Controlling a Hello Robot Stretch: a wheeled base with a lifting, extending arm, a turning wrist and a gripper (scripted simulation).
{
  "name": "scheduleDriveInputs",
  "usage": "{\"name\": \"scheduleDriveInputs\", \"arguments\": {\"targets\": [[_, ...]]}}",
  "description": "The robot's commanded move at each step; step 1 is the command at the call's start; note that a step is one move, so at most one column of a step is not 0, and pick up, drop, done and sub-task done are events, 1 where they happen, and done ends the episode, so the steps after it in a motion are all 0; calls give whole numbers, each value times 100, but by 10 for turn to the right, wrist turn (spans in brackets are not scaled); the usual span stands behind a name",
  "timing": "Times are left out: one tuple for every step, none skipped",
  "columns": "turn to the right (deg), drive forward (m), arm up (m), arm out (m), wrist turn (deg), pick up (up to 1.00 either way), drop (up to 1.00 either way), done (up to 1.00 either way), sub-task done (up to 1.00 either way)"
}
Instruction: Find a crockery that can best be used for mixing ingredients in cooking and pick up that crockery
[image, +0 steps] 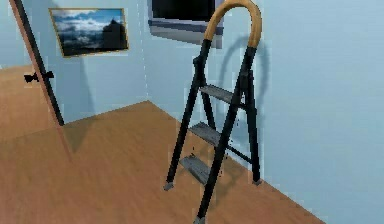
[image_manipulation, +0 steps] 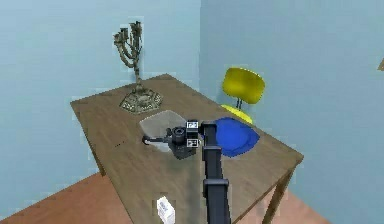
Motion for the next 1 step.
{"name": "scheduleDriveInputs", "arguments": {"targets": [[0,0,0,0,0,100,0,0,0]]}}
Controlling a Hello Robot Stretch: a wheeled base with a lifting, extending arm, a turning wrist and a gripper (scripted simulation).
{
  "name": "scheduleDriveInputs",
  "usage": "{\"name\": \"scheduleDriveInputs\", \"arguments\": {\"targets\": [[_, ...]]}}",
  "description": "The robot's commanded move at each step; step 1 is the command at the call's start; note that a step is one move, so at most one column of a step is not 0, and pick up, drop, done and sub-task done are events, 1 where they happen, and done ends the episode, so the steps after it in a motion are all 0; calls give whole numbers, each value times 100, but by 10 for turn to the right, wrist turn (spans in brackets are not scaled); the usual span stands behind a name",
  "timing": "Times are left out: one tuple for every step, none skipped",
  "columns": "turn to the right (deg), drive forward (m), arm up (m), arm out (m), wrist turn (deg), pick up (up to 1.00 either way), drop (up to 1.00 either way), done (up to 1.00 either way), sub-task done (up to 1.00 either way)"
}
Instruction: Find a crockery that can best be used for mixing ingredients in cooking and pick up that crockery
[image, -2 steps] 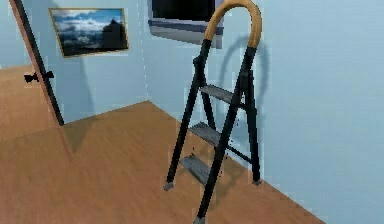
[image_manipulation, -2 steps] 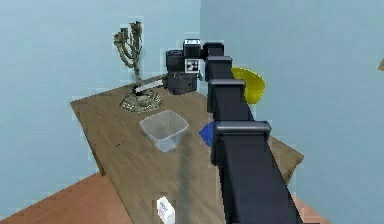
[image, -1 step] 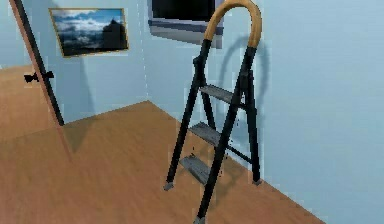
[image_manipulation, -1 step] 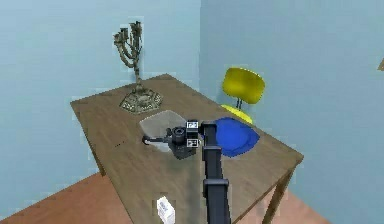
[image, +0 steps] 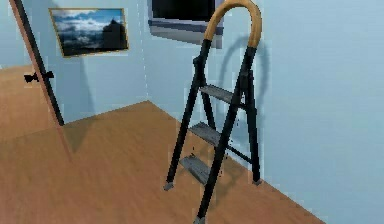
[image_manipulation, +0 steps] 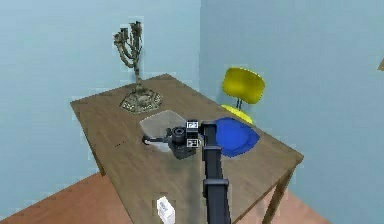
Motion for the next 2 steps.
{"name": "scheduleDriveInputs", "arguments": {"targets": [[0,0,10,0,0,0,0,0,0],[0,0,0,0,0,0,0,100,0]]}}
